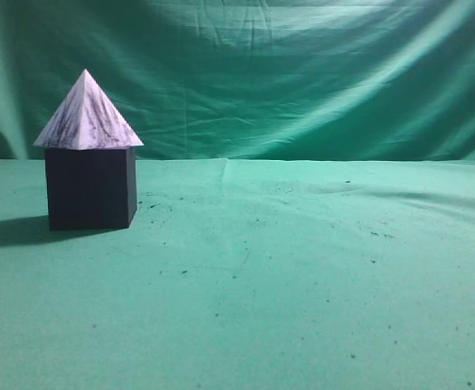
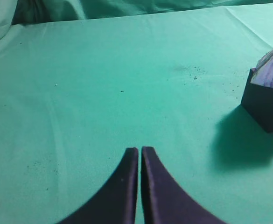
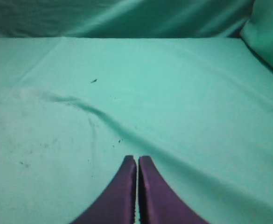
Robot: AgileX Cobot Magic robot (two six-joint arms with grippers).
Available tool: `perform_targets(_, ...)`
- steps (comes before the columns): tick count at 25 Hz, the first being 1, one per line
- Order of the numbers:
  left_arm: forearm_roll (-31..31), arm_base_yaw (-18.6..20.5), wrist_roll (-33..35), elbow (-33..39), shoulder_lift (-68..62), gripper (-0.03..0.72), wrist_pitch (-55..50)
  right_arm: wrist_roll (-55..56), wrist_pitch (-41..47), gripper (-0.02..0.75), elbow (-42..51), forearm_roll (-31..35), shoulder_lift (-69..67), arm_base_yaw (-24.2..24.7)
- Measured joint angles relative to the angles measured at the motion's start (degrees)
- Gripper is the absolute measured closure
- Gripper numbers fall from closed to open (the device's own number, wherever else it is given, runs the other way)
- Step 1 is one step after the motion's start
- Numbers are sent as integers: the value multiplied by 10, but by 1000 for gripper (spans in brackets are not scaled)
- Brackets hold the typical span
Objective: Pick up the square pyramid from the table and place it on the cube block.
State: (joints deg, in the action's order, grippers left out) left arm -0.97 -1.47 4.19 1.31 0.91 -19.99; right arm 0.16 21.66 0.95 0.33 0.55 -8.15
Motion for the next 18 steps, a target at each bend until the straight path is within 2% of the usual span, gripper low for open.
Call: perform_targets(18, 0, 0, 0, 0, 0, 688, 0, 0, -2, 738, 6, 0, 0, 3)
